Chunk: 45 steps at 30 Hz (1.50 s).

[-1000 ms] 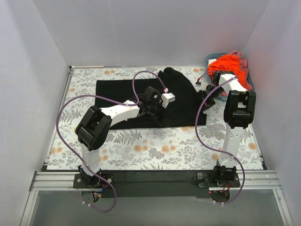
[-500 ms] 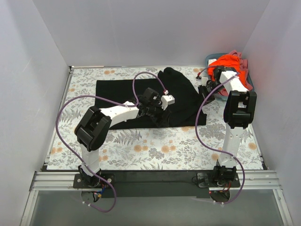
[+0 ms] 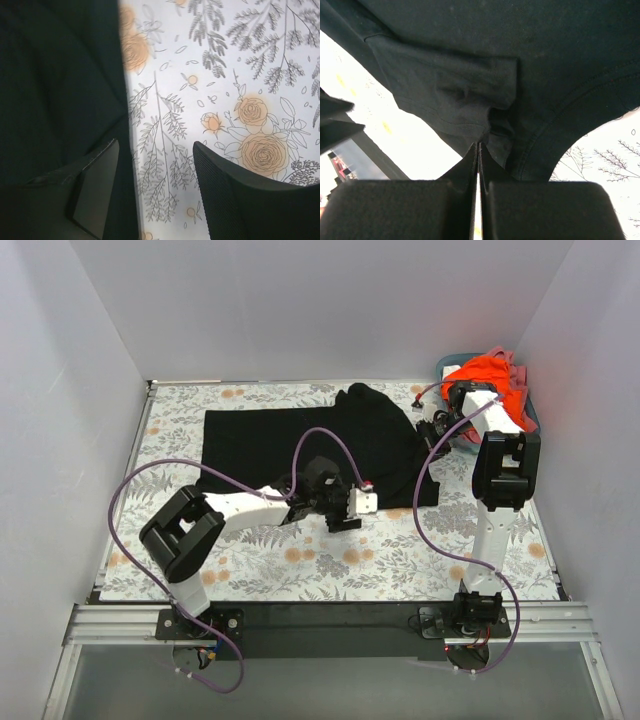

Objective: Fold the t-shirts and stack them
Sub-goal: Fold the tshirt

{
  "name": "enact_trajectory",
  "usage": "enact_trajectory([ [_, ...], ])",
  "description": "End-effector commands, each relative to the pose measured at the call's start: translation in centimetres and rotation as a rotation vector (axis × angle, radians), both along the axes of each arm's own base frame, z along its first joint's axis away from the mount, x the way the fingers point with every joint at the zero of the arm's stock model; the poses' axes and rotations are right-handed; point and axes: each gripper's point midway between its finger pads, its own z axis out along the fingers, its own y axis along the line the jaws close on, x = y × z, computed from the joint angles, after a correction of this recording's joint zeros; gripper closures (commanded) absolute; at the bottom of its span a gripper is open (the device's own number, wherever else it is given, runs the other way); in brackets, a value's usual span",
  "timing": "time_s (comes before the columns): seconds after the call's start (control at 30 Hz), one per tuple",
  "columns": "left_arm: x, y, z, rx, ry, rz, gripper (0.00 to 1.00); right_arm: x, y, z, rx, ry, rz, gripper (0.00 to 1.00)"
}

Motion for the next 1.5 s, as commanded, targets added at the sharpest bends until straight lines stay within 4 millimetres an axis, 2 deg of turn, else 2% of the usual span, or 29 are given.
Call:
enact_trajectory([
  [0.0,1.4,-1.8,2.2,-0.075,-0.281,-0.117,0.41,0.4,0.5,1.1,0.025,-0.016,-0.002,0.99],
  [0.17,1.9,-3.3,2.6,-0.140,-0.364,-0.175,0.46,0.2,0.4,0.8,0.018,-0.007,-0.002,0.99],
  [0.27,1.9,-4.1,1.8,-0.138,-0.370,-0.202,0.48,0.2,0.4,0.7,0.018,-0.005,-0.001,0.99],
  [0.47,2.2,-4.5,-0.3,-0.113,-0.386,-0.236,0.55,0.1,0.4,0.5,0.019,0.004,-0.002,0.99],
  [0.83,3.8,-5.6,-0.7,-0.125,-0.426,-0.207,0.64,-0.2,0.4,0.2,0.021,0.014,0.005,0.99],
  [1.03,4.0,-5.8,-1.4,-0.114,-0.421,-0.211,0.77,-0.2,0.4,0.0,0.018,0.017,0.006,0.99],
  [1.17,4.1,-5.8,-1.1,-0.118,-0.432,-0.210,0.86,-0.4,0.4,-0.1,0.020,0.023,0.009,0.99],
  [1.3,4.4,-5.8,-1.0,-0.117,-0.438,-0.204,1.00,-0.4,0.3,-0.2,0.018,0.024,0.010,0.99],
  [1.47,5.1,-5.5,0.1,-0.130,-0.438,-0.182,1.00,-0.3,0.6,0.4,0.035,0.009,0.012,0.99],
])
